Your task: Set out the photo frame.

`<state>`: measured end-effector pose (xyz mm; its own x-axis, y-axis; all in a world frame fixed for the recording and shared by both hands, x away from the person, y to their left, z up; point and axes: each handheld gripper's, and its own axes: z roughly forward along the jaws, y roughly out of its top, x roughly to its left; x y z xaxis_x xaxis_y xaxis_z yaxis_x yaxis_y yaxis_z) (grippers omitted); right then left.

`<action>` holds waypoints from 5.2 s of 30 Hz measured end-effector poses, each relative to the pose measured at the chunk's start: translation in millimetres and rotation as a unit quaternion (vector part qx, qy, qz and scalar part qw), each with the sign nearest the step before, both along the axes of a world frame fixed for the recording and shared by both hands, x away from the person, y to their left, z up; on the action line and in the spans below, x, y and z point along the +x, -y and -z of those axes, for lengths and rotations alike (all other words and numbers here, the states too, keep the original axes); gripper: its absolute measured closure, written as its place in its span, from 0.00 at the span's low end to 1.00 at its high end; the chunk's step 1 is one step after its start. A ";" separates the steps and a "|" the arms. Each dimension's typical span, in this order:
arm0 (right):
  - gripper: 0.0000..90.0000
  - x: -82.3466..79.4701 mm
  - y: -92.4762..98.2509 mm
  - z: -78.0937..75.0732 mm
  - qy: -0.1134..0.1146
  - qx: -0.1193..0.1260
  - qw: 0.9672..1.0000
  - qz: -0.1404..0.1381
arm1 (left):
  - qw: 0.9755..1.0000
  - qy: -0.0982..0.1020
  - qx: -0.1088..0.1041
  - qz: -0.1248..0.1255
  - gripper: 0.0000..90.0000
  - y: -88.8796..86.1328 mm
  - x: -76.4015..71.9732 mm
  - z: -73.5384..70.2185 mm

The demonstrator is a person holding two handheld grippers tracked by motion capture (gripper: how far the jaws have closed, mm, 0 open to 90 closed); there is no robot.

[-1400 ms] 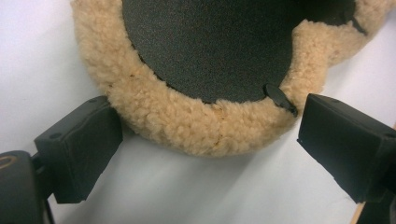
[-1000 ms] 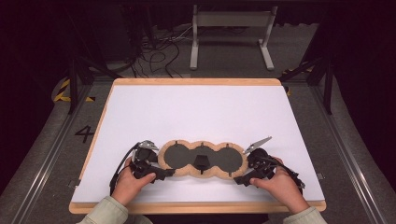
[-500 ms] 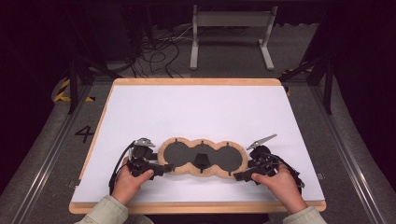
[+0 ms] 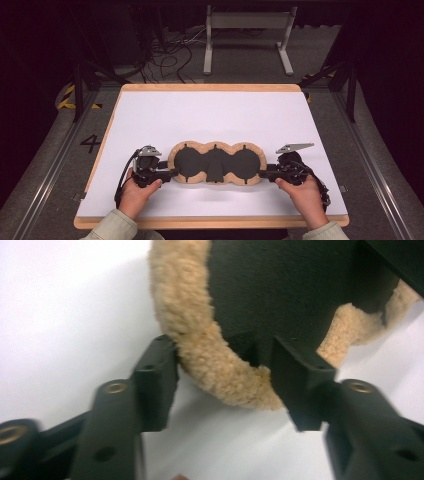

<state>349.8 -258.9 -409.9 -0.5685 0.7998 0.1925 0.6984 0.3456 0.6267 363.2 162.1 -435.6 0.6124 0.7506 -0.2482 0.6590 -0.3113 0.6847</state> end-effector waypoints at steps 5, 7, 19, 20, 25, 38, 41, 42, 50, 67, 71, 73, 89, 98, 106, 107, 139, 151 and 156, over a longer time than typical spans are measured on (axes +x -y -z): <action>0.73 -2.4 -0.3 -3.8 0.019 -0.010 1.000 0.007 | 1.000 0.016 0.008 -0.017 0.69 0.0 -2.2 -2.7; 0.75 -4.0 -1.1 -6.5 0.029 -0.013 0.999 0.008 | 0.999 0.025 0.007 -0.021 0.72 -0.7 -3.1 -3.8; 0.78 -8.4 -4.0 -15.8 0.108 -0.039 0.993 0.022 | 0.997 0.071 0.014 -0.026 0.75 2.5 -5.4 -12.2; 0.78 -8.2 -4.3 -15.4 0.110 -0.042 0.993 0.021 | 0.997 0.069 0.014 -0.024 0.75 2.9 -5.1 -11.6; 0.78 -6.7 -5.3 -8.8 0.108 -0.067 0.992 0.023 | 0.997 0.076 0.027 -0.014 0.76 7.1 -6.3 -8.7; 0.74 -16.2 -1.2 -1.9 0.105 -0.072 0.992 0.000 | 0.995 0.085 0.042 0.017 0.76 3.8 -15.9 -9.6; 0.70 -17.2 0.2 -3.2 0.116 -0.067 0.991 -0.006 | 0.995 0.082 0.033 0.035 0.72 -1.7 -16.7 -11.2; 0.70 -18.3 0.2 -4.1 0.125 -0.070 0.990 -0.008 | 0.995 0.086 0.031 0.038 0.72 -3.3 -17.4 -12.2; 0.87 -27.1 5.5 -8.5 0.133 -0.088 0.987 -0.025 | 0.993 0.106 0.042 0.042 0.97 -15.8 -20.5 -22.0; 1.00 -27.6 -3.4 -1.1 0.119 -0.089 0.987 -0.058 | 0.991 0.132 0.036 -0.003 1.00 -16.6 1.9 -18.6; 1.00 -25.2 -5.5 1.3 0.112 -0.088 0.988 -0.060 | 0.991 0.127 0.038 -0.003 1.00 -10.1 7.1 -15.3; 1.00 -24.1 -5.5 3.4 0.109 -0.085 0.989 -0.059 | 0.991 0.126 0.038 -0.002 1.00 -6.7 9.7 -12.9; 1.00 -14.4 -10.8 12.0 0.096 -0.071 0.991 -0.054 | 0.993 0.110 0.029 0.017 1.00 -4.6 13.2 -6.3; 1.00 -4.7 -9.3 12.1 0.096 -0.069 0.992 -0.036 | 0.993 0.107 0.030 0.043 1.00 -5.2 8.6 -7.5; 1.00 11.2 -8.8 12.0 0.097 -0.071 0.993 -0.021 | 0.991 0.107 0.033 0.070 1.00 -4.0 -0.9 -8.8; 1.00 12.8 -9.1 11.9 0.097 -0.072 0.992 -0.019 | 0.991 0.106 0.033 0.077 1.00 -4.2 -1.4 -9.0; 1.00 88.6 -21.6 9.4 0.094 -0.027 0.994 0.051 | 0.981 0.112 0.023 0.158 1.00 9.7 -16.3 -7.5; 1.00 88.7 -18.5 10.8 0.093 -0.031 0.993 0.060 | 0.979 0.104 0.017 0.177 1.00 11.5 -17.3 -7.2; 1.00 72.2 -16.4 1.6 0.108 -0.028 0.993 0.047 | 0.975 0.093 0.012 0.200 1.00 14.0 -20.4 -7.3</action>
<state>422.0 -242.6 -411.5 -0.5137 0.8575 0.0286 0.5810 0.3232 0.7470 342.8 148.1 -428.2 0.8903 0.4465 -0.0895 0.3462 -0.5362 0.7698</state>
